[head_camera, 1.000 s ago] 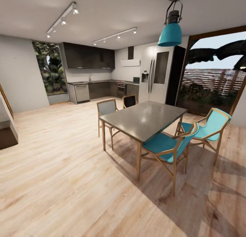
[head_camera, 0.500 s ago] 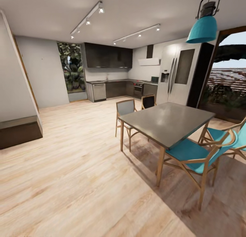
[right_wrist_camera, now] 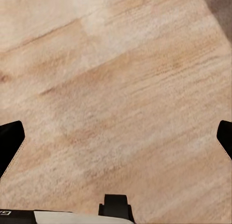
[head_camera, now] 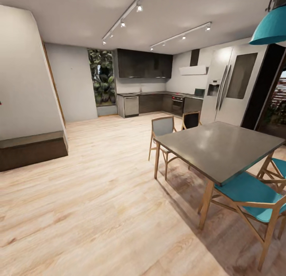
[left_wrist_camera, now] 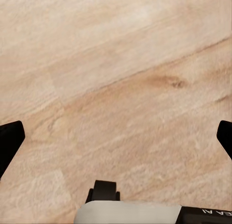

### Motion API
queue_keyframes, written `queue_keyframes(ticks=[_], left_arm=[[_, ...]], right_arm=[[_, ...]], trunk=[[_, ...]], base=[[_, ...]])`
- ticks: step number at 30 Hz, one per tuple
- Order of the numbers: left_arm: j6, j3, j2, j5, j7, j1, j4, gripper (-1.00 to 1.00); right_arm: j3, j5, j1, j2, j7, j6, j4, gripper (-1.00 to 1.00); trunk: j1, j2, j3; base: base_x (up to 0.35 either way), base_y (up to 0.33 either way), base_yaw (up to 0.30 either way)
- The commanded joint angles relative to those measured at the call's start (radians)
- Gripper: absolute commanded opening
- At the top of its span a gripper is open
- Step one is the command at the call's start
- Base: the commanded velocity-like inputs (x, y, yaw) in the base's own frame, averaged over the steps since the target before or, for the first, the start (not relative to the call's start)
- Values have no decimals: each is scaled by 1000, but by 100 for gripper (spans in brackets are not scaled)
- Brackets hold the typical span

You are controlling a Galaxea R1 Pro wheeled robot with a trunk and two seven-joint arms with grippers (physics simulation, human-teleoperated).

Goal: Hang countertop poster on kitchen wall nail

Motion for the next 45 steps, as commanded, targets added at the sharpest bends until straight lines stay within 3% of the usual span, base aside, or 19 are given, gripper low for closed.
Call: queue_keyframes(ticks=[1, 23, 45], left_arm=[[-1, 3, -1, 0, -1, 0, -1, 100], [-2, 5, -1, 1, -1, 0, -1, 100], [-2, 5, -1, 1, -1, 0, -1, 100]], right_arm=[[0, 6, -1, -1, 0, -3, 1, 100], [2, 7, -1, -6, 2, -2, 5, 100], [5, 8, -1, -6, 2, -2, 5, 100]], trunk=[[1, 0, -1], [1, 0, -2], [1, 0, -2]], base=[[324, 1, 103], [337, 27, 11], [324, 168, 0]])
